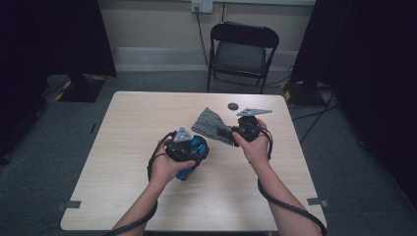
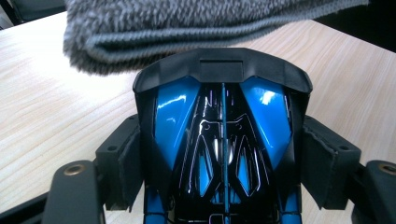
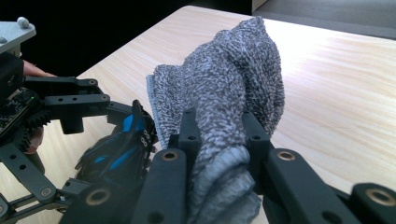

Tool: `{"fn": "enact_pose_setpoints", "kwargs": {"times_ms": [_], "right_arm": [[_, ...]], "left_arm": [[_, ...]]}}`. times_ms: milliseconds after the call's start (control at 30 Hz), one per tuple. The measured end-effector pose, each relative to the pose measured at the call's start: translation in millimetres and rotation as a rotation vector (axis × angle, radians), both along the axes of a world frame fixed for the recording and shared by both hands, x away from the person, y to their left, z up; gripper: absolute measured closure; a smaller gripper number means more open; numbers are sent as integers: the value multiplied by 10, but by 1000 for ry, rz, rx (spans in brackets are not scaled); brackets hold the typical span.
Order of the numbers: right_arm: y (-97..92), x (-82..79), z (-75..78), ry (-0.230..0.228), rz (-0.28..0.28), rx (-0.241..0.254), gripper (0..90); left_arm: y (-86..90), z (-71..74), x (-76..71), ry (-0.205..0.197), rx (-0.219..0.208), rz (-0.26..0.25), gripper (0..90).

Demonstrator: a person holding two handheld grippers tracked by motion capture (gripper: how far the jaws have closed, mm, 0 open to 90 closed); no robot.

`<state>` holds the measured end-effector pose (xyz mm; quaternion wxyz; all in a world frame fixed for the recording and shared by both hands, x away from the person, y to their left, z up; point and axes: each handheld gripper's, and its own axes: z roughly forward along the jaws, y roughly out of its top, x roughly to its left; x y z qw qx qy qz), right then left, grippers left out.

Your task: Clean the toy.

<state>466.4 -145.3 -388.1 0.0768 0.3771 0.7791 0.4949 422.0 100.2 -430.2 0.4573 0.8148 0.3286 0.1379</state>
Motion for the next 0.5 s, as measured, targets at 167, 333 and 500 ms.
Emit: {"fn": "enact_pose_setpoints", "kwargs": {"times_ms": [167,333,500], "right_arm": [[48,-22,-27,13,27,1,750],[89,-42,-52,24,56,1,750],[128,-57,-65,27,88,-6,750]], "left_arm": [[24,-18,17,3,10,10,256],[65,-36,36,9,15,23,256],[79,-27,40,5,14,26,256]]}}
